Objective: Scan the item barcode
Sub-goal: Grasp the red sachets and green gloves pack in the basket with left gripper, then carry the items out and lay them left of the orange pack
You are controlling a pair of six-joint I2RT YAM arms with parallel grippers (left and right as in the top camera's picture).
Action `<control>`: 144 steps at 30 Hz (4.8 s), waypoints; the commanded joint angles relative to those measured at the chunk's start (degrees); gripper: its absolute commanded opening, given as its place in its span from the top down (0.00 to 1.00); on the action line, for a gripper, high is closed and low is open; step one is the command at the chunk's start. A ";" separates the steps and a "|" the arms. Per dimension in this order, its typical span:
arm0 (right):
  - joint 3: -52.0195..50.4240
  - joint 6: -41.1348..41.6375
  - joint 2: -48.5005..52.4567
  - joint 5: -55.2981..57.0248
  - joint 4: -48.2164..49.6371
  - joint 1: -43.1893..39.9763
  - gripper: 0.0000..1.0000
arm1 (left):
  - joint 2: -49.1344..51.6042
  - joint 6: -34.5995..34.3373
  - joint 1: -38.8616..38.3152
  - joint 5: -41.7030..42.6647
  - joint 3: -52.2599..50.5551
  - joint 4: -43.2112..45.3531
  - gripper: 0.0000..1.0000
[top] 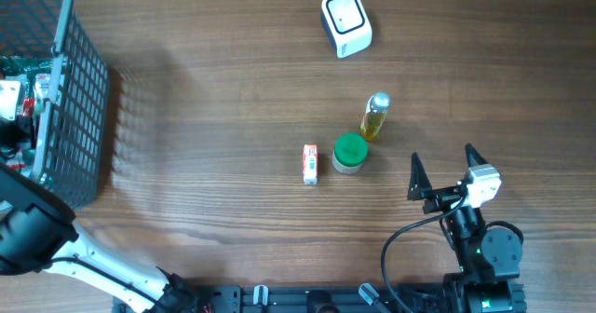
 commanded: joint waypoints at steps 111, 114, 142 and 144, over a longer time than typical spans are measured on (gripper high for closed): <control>-0.07 -0.17 -0.24 0.09 0.20 -0.28 0.00 | -38.75 -75.76 -67.30 -21.33 -17.81 -18.10 0.96; -0.07 -0.17 -0.24 0.09 0.17 -0.28 0.01 | -35.89 -75.69 -70.51 -22.62 -21.68 -13.55 0.96; -0.07 -0.17 -0.09 0.09 0.20 -0.28 0.00 | -20.90 -65.05 -77.20 -22.75 -27.34 -1.09 0.24; -0.07 -0.17 -0.09 0.09 0.17 -0.28 0.00 | -21.77 -65.02 -77.05 -22.84 -27.15 -1.09 0.20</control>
